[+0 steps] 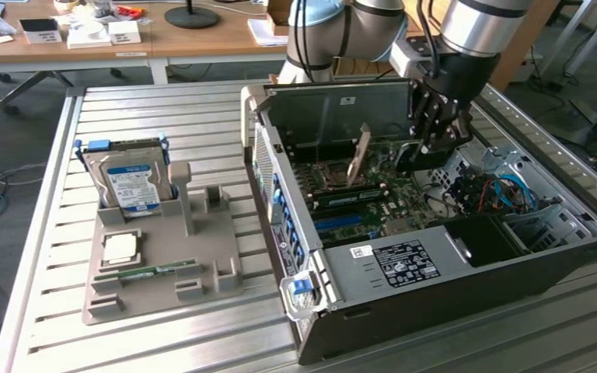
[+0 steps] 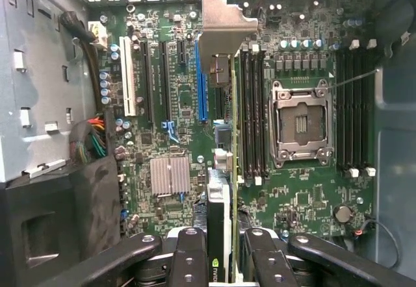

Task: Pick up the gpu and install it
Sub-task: 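Insert the gpu into the slot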

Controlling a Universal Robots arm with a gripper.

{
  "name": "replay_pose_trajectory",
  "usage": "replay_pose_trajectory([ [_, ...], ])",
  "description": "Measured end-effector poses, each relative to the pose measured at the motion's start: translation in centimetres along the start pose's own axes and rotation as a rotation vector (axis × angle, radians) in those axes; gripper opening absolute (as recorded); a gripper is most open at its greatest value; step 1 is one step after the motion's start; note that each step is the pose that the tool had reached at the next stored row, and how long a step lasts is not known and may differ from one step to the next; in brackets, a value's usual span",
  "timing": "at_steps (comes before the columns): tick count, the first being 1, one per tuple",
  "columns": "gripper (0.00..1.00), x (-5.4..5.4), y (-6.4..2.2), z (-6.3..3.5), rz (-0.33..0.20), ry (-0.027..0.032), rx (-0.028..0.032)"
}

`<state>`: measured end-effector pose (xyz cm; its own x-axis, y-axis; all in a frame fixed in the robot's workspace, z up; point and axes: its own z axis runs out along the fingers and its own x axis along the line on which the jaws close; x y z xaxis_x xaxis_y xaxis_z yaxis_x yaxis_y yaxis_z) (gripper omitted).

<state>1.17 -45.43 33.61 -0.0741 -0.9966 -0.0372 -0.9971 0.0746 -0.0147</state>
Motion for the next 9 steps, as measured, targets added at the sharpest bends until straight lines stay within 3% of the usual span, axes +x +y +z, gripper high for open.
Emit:
replay_pose_trajectory([
  [9, 0.27, 0.1, 1.17, 0.87, 0.0, -0.0002, 0.0001],
])
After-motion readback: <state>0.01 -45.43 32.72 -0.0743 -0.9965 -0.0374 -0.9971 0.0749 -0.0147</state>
